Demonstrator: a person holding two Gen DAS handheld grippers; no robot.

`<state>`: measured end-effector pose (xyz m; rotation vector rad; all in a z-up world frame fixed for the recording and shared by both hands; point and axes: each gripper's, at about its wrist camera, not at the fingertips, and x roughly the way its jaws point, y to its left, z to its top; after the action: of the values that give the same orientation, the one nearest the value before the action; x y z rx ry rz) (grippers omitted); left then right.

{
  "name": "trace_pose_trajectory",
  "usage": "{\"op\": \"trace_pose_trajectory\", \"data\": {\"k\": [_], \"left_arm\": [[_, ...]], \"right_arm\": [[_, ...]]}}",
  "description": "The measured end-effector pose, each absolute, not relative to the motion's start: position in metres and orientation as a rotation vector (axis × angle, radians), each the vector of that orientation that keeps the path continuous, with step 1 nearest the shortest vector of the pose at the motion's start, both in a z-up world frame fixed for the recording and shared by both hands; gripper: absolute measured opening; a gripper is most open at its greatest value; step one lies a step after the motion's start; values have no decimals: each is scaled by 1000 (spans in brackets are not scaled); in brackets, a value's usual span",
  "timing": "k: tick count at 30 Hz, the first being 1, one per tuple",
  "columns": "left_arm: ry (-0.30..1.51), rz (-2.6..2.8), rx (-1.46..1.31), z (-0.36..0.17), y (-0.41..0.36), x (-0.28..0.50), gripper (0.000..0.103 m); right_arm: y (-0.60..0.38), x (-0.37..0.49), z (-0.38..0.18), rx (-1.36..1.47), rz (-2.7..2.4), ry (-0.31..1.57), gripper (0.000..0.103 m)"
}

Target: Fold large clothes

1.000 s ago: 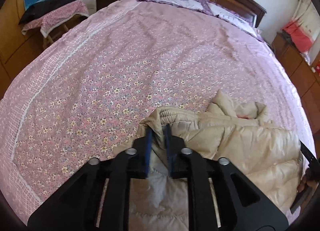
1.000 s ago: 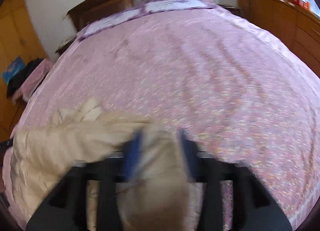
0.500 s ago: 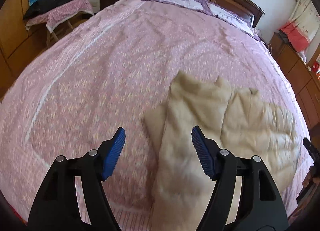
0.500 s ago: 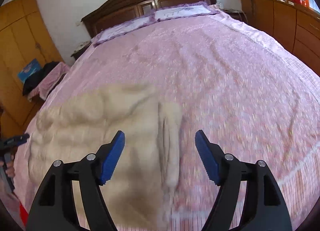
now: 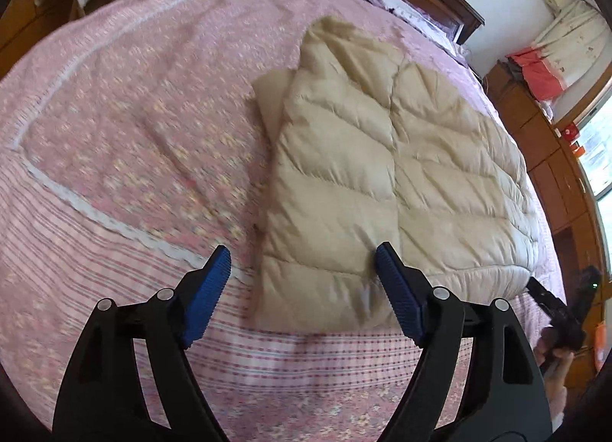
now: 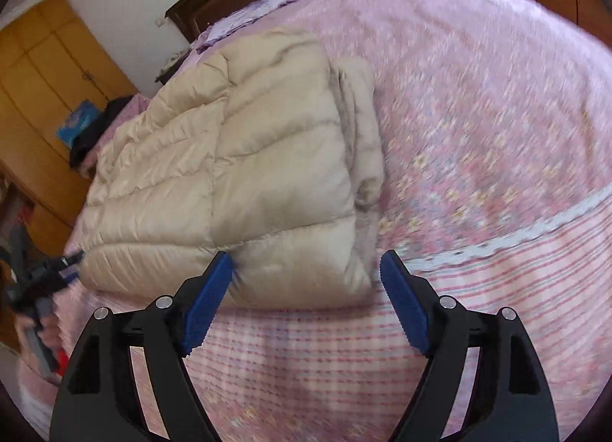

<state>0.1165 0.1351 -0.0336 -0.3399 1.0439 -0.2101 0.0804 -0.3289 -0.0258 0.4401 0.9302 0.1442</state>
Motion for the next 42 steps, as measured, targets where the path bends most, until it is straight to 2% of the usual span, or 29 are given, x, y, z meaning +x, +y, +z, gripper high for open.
{"op": "trace_pose_trajectory", "data": {"k": [5, 6, 8, 9, 10, 12, 14, 16, 19, 35, 38, 42], "left_arm": [[1061, -264, -360, -47, 114, 125, 82], [1062, -255, -351, -50, 109, 125, 82], [1063, -239, -351, -53, 103, 125, 80], [1060, -234, -350, -53, 102, 124, 77], [1056, -225, -339, -52, 100, 122, 72], [1061, -216, -312, -48, 96, 118, 58], [1056, -223, -289, -41, 93, 114, 35], [1039, -237, -261, -30, 92, 107, 24], [1032, -276, -241, -17, 97, 87, 20], [1140, -294, -158, -6, 99, -14, 20], [1136, -292, -149, -6, 99, -23, 23], [1150, -262, -184, -9, 103, -24, 31]], "right_arm": [[-328, 90, -35, 521, 141, 921, 81], [-327, 90, -36, 526, 146, 918, 78], [-325, 88, -35, 531, 160, 907, 61], [-324, 85, -34, 541, 186, 890, 47], [-323, 81, -33, 549, 205, 876, 37], [-320, 75, -28, 542, 220, 859, 29], [-317, 68, -21, 525, 231, 841, 25], [-317, 57, -16, 520, 237, 832, 23], [-319, 41, -12, 519, 245, 845, 23], [-312, -40, -3, 426, 213, 936, 24], [-308, -38, -4, 363, 180, 945, 33], [-308, -42, 0, 301, 120, 963, 60]]}}
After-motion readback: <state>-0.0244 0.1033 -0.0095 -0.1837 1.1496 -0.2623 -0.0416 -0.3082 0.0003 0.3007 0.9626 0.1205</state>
